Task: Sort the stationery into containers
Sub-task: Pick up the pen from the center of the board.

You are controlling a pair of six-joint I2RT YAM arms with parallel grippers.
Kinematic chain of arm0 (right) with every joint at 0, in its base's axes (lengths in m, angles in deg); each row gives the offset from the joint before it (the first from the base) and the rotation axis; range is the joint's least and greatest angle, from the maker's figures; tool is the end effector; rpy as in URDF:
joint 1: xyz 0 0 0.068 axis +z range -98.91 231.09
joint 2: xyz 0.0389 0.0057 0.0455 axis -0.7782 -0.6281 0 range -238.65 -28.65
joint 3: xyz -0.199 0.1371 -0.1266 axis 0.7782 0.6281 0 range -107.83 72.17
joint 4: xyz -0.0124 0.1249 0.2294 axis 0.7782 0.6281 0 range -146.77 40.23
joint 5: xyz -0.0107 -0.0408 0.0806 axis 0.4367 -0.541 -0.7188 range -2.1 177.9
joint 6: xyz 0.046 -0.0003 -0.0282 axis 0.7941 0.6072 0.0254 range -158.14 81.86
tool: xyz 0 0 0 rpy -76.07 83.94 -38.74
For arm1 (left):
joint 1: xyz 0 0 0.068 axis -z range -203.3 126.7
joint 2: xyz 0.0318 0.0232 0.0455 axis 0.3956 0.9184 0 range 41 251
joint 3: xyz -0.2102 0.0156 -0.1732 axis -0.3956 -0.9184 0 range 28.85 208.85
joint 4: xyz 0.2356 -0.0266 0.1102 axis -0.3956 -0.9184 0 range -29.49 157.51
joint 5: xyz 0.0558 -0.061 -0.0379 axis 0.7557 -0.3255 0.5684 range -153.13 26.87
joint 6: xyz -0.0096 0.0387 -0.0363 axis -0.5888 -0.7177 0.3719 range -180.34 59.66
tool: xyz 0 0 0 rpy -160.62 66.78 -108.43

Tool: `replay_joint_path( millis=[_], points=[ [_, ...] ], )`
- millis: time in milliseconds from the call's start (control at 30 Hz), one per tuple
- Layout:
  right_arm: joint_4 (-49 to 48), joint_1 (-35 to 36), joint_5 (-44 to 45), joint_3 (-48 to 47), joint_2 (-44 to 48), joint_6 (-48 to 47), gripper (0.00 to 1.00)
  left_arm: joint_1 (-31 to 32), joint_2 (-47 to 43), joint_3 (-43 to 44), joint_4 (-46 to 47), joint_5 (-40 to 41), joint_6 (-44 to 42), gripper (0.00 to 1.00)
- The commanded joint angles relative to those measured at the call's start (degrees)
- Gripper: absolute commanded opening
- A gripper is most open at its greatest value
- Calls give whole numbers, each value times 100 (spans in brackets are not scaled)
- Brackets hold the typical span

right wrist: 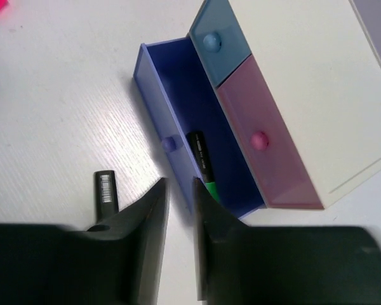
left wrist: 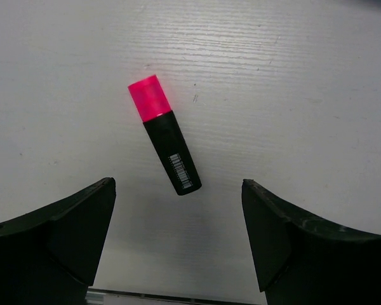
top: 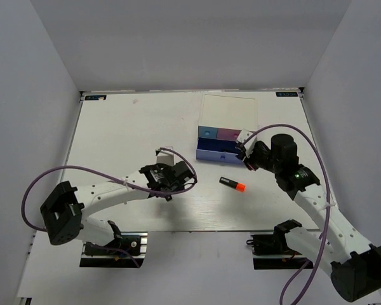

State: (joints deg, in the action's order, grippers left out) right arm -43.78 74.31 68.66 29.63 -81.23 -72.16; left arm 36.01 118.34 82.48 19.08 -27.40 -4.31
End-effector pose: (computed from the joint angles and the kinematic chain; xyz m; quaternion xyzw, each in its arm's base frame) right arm 0.1888 0.0937 0.2975 -0.4748 0.6777 0.0877 0.5546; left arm 0.1413 -0.1977 0.2294 -0.0207 0.9412 0.0372 0.3350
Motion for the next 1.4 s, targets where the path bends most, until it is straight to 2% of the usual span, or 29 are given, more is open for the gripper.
replay_joint_path(
  millis=[0,100,133,233,367,633,800,1033,1167,1300,1367],
  points=[
    [-411,-37,-62,185,405,264,46,-68,96,279,-72,110,927,89],
    [-447,-28,-62,325,801,343,64,-244,421,411,43,162,927,86],
    [-464,-28,-53,378,1054,361,75,-297,509,412,44,163,927,84],
    [-587,-28,-27,545,1380,458,82,-516,870,517,175,40,927,83],
    [-684,-37,105,695,1794,510,82,-762,1265,622,175,-13,988,80],
    [-693,-28,193,827,2094,519,82,-1237,1336,262,623,-355,989,75],
    [-711,-20,254,862,2172,546,83,-1360,1494,17,878,-742,1050,74],
    [-728,-20,298,941,2243,537,83,-1422,1494,-195,993,-795,1050,72],
    [-746,-20,325,941,2243,546,83,-1422,1608,-195,993,-909,1050,62],
    [-754,-28,334,950,2252,554,83,-1422,1661,-195,940,-1041,936,44],
    [-772,-20,360,958,2234,554,83,-1422,1661,-195,940,-1041,814,38]
  ],
)
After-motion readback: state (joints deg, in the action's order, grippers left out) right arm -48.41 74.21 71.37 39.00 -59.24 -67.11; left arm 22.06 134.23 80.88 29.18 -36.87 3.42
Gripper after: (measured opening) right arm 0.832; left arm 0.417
